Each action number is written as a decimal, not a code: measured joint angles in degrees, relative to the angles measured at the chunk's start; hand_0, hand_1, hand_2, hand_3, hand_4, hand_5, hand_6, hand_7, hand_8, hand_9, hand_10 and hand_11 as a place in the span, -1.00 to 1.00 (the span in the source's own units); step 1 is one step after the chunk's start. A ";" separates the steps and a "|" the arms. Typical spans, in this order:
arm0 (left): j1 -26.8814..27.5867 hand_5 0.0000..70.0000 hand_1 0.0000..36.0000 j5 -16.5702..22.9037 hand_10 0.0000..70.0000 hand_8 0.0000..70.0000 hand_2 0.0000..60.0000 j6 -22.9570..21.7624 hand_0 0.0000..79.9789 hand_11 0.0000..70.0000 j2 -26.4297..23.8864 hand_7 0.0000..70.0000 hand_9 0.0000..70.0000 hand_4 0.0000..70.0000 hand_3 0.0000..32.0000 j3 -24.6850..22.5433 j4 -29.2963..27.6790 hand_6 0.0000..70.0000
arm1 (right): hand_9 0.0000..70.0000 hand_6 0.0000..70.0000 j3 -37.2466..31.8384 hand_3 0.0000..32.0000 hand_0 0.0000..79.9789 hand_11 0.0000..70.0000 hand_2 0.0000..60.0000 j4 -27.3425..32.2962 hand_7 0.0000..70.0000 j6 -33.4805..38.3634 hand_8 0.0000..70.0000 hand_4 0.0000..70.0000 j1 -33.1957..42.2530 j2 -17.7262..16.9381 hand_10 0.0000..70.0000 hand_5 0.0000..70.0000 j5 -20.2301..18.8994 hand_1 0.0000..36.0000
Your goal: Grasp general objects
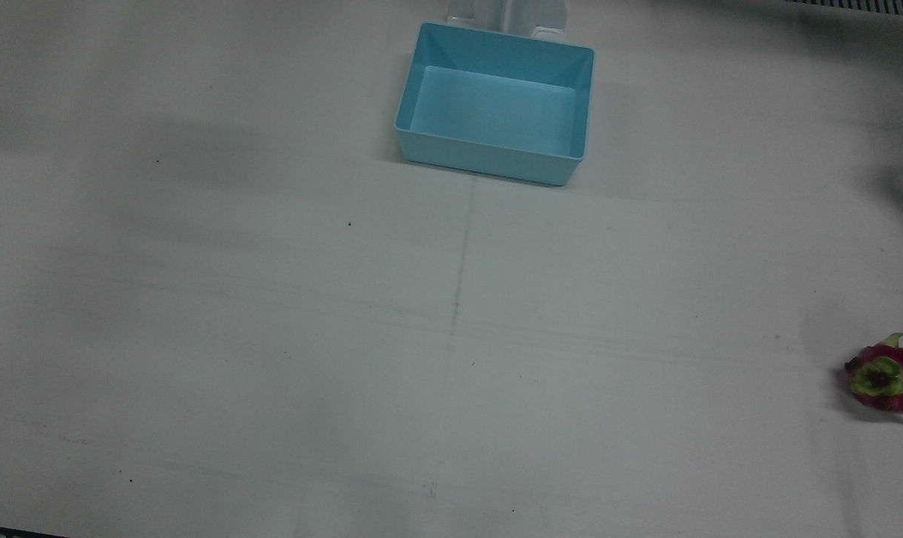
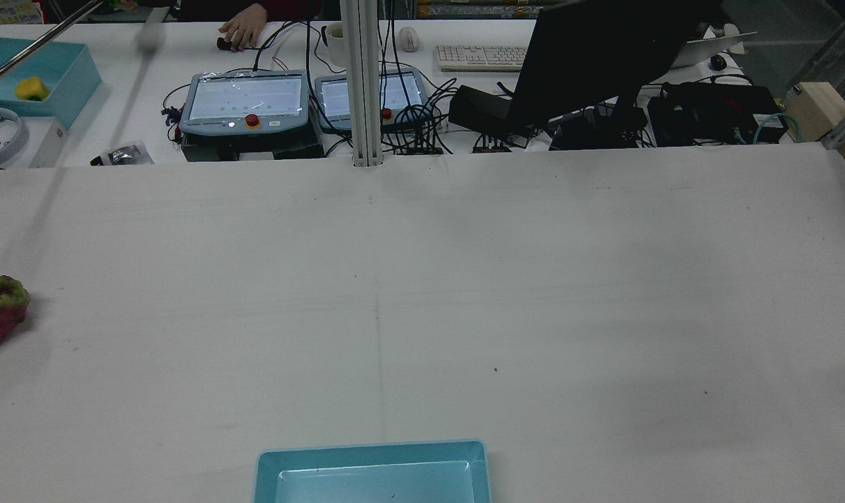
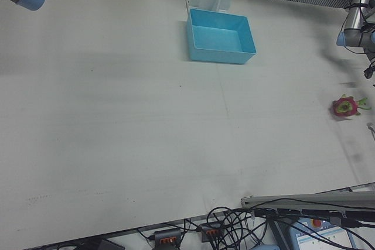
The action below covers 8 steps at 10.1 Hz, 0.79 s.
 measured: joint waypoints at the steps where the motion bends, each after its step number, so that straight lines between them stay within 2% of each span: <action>1: 0.03 -1.00 -1.00 0.00 -0.93 -0.93 -1.00 -0.01 0.04 -0.90 0.02 -0.61 -0.96 -0.83 -1.00 0.00 -0.15 -0.80 | -1.00 -1.00 0.00 -1.00 -1.00 -1.00 -1.00 0.00 -1.00 0.00 -1.00 -1.00 0.00 0.00 -1.00 -1.00 0.00 -1.00; 5: 0.01 -1.00 -1.00 0.40 -0.93 -0.91 -1.00 -0.93 0.01 -0.90 0.47 -0.60 -0.96 -0.84 -1.00 0.01 -3.84 -0.79 | -1.00 -1.00 0.14 -1.00 -1.00 -1.00 -1.00 0.00 -1.00 0.00 -1.00 -1.00 0.04 0.00 -1.00 -1.00 0.00 -1.00; 6: 0.03 -1.00 -1.00 1.36 -0.92 -0.91 -1.00 -1.11 0.01 -0.89 0.53 -0.54 -0.95 -0.81 -1.00 -0.63 -5.01 -0.75 | -1.00 -1.00 0.16 -1.00 -1.00 -1.00 -1.00 0.00 -1.00 0.00 -1.00 -1.00 0.04 0.00 -1.00 -1.00 0.00 -1.00; 7: 0.00 -1.00 -1.00 3.07 -0.99 -0.90 -1.00 -1.02 0.01 -0.99 0.61 -0.55 -0.95 -0.74 -1.00 -2.98 -4.01 -0.74 | -1.00 -1.00 0.20 -1.00 -1.00 -1.00 -1.00 0.00 -1.00 0.00 -1.00 -1.00 0.05 0.00 -1.00 -1.00 0.00 -1.00; 8: -0.07 -0.93 -0.95 4.81 -1.00 -0.85 -1.00 -0.19 0.11 -1.00 0.83 -0.42 -0.93 -0.60 -1.00 -7.07 -1.01 -0.67 | -1.00 -1.00 0.23 -1.00 -1.00 -1.00 -1.00 0.00 -1.00 0.00 -1.00 -1.00 0.06 0.00 -1.00 -1.00 0.00 -1.00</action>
